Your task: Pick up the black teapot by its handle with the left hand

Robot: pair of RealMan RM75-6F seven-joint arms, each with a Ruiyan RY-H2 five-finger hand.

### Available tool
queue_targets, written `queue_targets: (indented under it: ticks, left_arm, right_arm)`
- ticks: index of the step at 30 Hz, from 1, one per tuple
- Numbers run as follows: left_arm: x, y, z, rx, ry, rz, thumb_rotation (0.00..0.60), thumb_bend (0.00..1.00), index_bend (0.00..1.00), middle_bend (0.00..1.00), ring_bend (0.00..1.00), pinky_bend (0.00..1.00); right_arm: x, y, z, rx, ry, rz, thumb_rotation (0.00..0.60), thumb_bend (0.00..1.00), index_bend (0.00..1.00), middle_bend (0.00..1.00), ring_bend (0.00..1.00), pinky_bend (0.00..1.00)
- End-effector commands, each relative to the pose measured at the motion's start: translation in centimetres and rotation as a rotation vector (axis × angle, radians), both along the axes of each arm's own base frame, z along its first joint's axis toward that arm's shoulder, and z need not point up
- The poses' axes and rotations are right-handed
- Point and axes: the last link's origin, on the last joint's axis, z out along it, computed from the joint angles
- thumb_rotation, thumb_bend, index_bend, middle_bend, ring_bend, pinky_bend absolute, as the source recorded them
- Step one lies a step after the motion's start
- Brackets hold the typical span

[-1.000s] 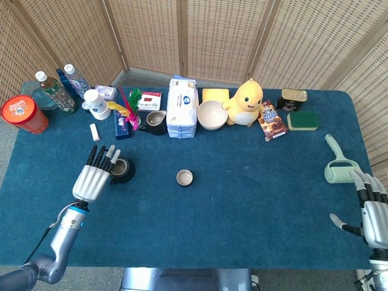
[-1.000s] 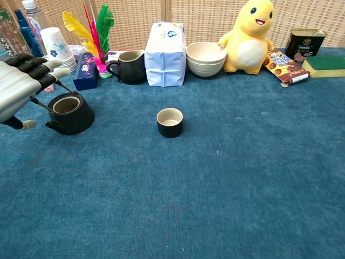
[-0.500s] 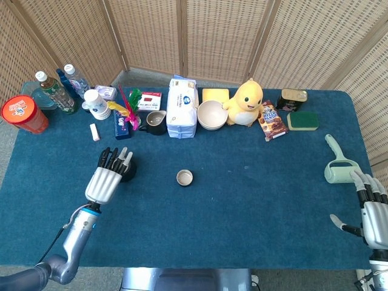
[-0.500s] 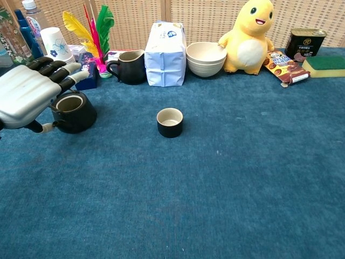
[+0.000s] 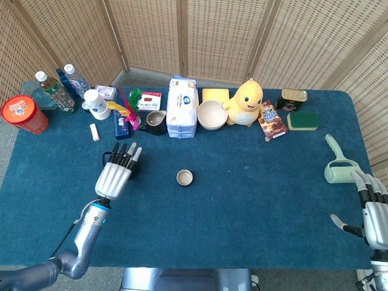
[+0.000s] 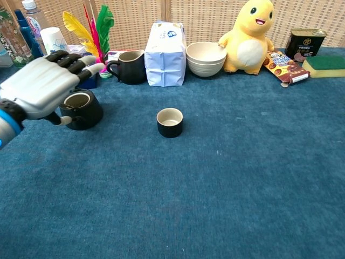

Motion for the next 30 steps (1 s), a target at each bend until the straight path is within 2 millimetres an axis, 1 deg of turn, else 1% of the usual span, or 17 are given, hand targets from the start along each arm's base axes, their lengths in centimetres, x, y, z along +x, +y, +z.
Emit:
queue_targets:
  ticks: [1, 9, 11, 14, 18, 21, 23, 24, 26, 30]
  left_arm:
    - [1.3, 0.4, -0.7, -0.013, -0.019, 0.002, 0.6, 0.16, 0.0, 0.0, 0.0, 0.05]
    - [4.9, 0.3, -1.8, -0.032, -0.069, -0.03, 0.6, 0.16, 0.0, 0.0, 0.0, 0.05]
    - [5.5, 0.2, -2.0, -0.043, -0.098, -0.02, 0.6, 0.16, 0.0, 0.0, 0.0, 0.05]
    - [5.8, 0.0, -1.9, -0.048, -0.092, -0.025, 0.6, 0.16, 0.0, 0.0, 0.0, 0.05]
    - [4.9, -0.4, -0.7, -0.078, -0.07, -0.011, 0.6, 0.16, 0.0, 0.0, 0.0, 0.05]
    - [3.8, -0.7, 0.7, -0.09, -0.048, 0.009, 0.6, 0.16, 0.0, 0.0, 0.0, 0.05]
    - [2.7, -0.6, 2.1, -0.082, -0.026, 0.02, 0.6, 0.16, 0.0, 0.0, 0.0, 0.05]
    - [1.9, -0.4, 3.1, -0.079, -0.021, 0.032, 0.6, 0.16, 0.0, 0.0, 0.0, 0.05]
    - [1.1, 0.0, 4.2, -0.08, -0.019, 0.045, 0.6, 0.16, 0.0, 0.0, 0.0, 0.05]
    - [-0.3, 1.0, 5.5, -0.108, -0.003, 0.062, 0.6, 0.16, 0.0, 0.0, 0.0, 0.05]
  right_arm:
    - [0.0, 0.0, 0.0, 0.0, 0.0, 0.0, 0.6, 0.0, 0.0, 0.0, 0.0, 0.0]
    - [-0.1, 0.0, 0.3, -0.005, -0.01, -0.001, 0.6, 0.0, 0.0, 0.0, 0.0, 0.0]
    - [-0.1, 0.0, 0.4, -0.006, -0.012, 0.001, 0.6, 0.0, 0.0, 0.0, 0.0, 0.0]
    - [-0.1, 0.0, 0.5, -0.01, -0.015, 0.0, 0.6, 0.0, 0.0, 0.0, 0.0, 0.0]
    - [-0.2, 0.0, 0.6, -0.013, -0.016, -0.001, 0.6, 0.0, 0.0, 0.0, 0.0, 0.0]
    - [-0.1, 0.0, 0.6, -0.011, -0.017, 0.001, 0.6, 0.0, 0.0, 0.0, 0.0, 0.0]
    - [0.0, 0.0, 0.5, -0.008, -0.018, 0.006, 0.6, 0.0, 0.0, 0.0, 0.0, 0.0]
    - [0.1, 0.1, 0.4, -0.004, -0.016, 0.009, 0.6, 0.0, 0.0, 0.0, 0.0, 0.0]
    - [0.2, 0.1, 0.2, 0.0, -0.011, 0.011, 0.6, 0.0, 0.0, 0.0, 0.0, 0.0]
    - [0.1, 0.1, 0.1, 0.002, -0.004, 0.006, 0.6, 0.0, 0.0, 0.0, 0.0, 0.0]
